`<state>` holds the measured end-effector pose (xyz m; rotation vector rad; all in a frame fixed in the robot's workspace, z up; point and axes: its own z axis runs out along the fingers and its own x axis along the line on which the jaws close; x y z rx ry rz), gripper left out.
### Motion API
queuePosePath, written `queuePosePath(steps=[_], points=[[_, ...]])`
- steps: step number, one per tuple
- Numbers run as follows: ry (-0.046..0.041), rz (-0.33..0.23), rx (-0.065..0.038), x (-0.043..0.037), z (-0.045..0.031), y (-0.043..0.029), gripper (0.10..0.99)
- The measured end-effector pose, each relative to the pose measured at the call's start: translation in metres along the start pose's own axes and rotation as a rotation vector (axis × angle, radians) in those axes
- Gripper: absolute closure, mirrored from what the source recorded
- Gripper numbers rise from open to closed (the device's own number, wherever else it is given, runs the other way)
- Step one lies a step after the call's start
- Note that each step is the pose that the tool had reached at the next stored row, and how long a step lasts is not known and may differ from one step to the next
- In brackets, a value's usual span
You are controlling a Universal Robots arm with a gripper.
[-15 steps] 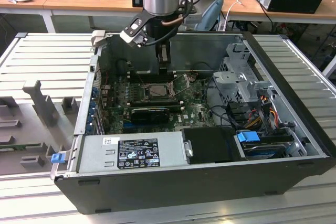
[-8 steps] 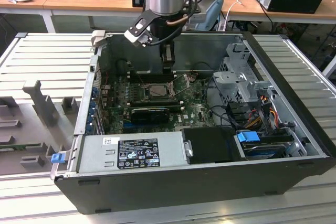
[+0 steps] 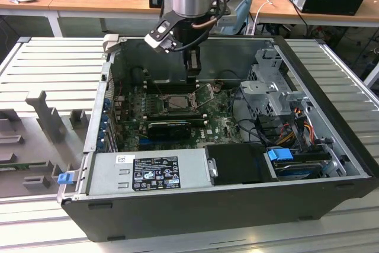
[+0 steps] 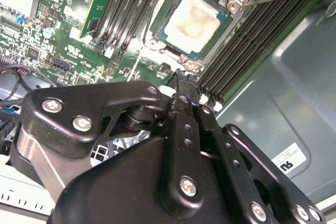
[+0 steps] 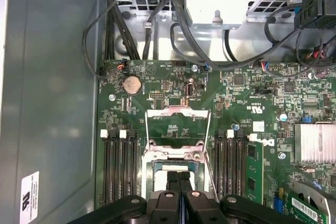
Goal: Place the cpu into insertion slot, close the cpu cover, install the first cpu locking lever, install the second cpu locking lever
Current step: 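Close the cpu cover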
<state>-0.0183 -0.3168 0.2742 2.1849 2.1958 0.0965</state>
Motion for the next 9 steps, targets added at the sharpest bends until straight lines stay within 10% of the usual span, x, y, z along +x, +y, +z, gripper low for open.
queuePosePath(steps=[9], points=[[0.0001, 0.0, 0.0, 0.0, 0.0005, 0.0061, 0.98]])
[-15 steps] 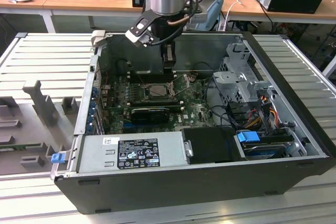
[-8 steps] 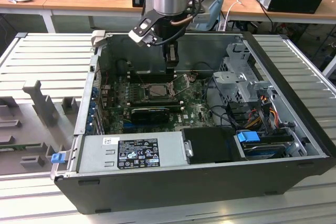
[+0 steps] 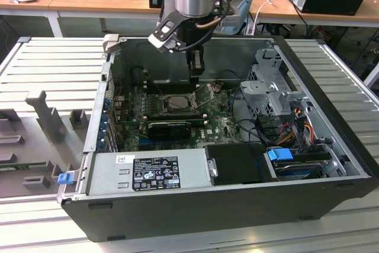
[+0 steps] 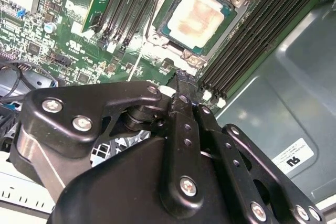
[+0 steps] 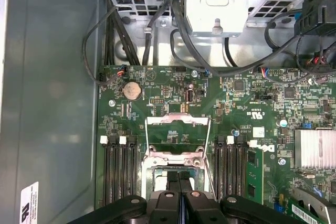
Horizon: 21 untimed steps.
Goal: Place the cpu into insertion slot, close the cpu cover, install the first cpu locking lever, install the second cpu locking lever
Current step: 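Close the cpu cover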
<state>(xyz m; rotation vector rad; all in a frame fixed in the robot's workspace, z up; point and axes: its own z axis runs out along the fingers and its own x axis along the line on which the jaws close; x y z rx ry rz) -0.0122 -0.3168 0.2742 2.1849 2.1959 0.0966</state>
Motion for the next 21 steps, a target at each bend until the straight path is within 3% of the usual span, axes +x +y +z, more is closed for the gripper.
queuePosePath(steps=[9, 21], points=[[-0.0001, 0.0, 0.0, 0.0, 0.0003, 0.0049, 0.98], [0.0004, 0.0, 0.0, -0.0001, 0.0013, 0.0188, 0.98]])
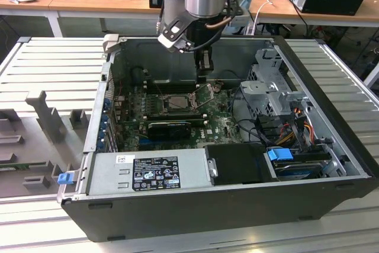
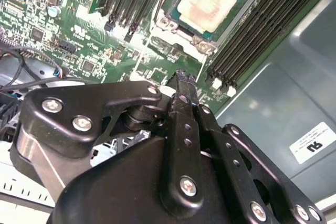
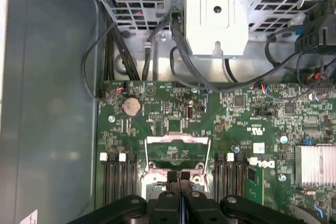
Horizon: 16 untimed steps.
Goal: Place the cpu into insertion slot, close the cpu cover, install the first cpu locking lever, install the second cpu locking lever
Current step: 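Close the cpu cover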
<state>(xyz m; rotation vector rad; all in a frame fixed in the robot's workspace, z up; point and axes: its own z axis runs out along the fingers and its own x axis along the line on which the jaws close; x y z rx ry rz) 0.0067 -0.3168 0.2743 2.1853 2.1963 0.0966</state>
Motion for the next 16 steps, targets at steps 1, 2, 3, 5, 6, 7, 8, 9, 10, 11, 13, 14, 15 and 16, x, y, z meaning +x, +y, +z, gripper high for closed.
queuePosePath(steps=[1, 2, 3, 5, 6, 7, 8, 9, 10, 11, 13, 14, 15, 16], points=[[0.0, 0.0, 0.0, 0.0, 0.0001, 0.0015, 0.98], [0.0, 0.0, 0.0, 0.0, 0.0004, 0.0036, 0.98], [0.0001, 0.0, 0.0, 0.0, 0.0008, 0.006, 0.98], [0.0002, 0.0, 0.0, -0.0001, 0.0016, 0.0107, 0.98], [0.0004, -0.001, 0.0, -0.0001, 0.0025, 0.0139, 0.98], [0.0004, -0.003, 0.0, -0.0001, 0.0034, 0.0147, 0.98], [0.0003, -0.002, 0.0, -0.0004, 0.0037, 0.0149, 0.98], [0.0005, -0.002, 0.0, -0.0007, 0.0042, 0.015, 0.98], [0.0008, -0.002, 0.0, -0.0007, 0.0045, 0.0151, 0.98], [0.001, -0.002, 0.0, -0.0008, 0.0049, 0.0154, 0.98], [0.0009, -0.002, 0.0, -0.0008, 0.0055, 0.0159, 0.98], [0.0009, -0.002, 0.0, -0.0008, 0.006, 0.0165, 0.98], [0.0009, -0.002, 0.0, -0.0008, 0.0065, 0.0167, 0.98], [0.0009, -0.002, 0.0, -0.0009, 0.007, 0.0168, 0.98]])
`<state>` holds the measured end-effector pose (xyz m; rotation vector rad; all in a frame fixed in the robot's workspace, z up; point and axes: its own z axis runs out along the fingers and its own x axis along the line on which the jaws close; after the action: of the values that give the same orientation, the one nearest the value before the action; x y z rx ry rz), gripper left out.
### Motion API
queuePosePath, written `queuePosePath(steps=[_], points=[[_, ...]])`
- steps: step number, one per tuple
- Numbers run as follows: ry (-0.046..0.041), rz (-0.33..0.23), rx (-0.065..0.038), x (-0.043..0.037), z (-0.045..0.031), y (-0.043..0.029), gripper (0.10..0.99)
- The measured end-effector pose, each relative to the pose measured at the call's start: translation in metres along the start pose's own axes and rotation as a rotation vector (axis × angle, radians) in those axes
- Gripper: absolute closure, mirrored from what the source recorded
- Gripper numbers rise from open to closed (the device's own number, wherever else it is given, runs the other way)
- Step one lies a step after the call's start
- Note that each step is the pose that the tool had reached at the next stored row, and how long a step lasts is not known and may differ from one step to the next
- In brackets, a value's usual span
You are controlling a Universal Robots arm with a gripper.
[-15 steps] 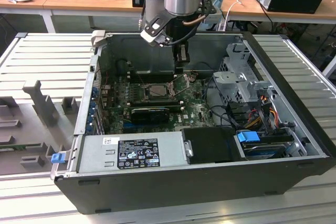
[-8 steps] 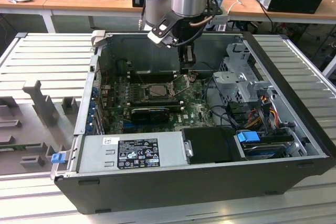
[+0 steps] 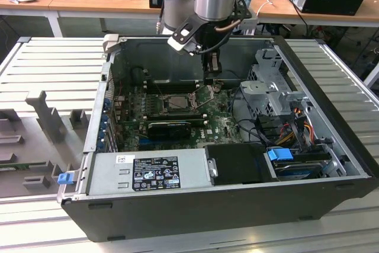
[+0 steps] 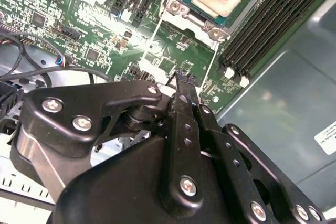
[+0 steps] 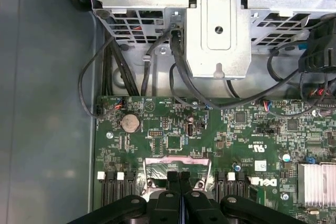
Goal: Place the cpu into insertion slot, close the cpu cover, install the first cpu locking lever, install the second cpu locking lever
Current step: 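Close the cpu cover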
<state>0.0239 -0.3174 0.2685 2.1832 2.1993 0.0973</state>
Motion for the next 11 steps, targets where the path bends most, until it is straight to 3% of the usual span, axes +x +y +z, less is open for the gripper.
queuePosePath(steps=[4, 11], points=[[0.0, 0.0, 0.0, 0.0, 0.0012, 0.0018, 0.98], [-0.0007, -0.001, 0.001, -0.0002, 0.006, 0.0156, 0.98]])
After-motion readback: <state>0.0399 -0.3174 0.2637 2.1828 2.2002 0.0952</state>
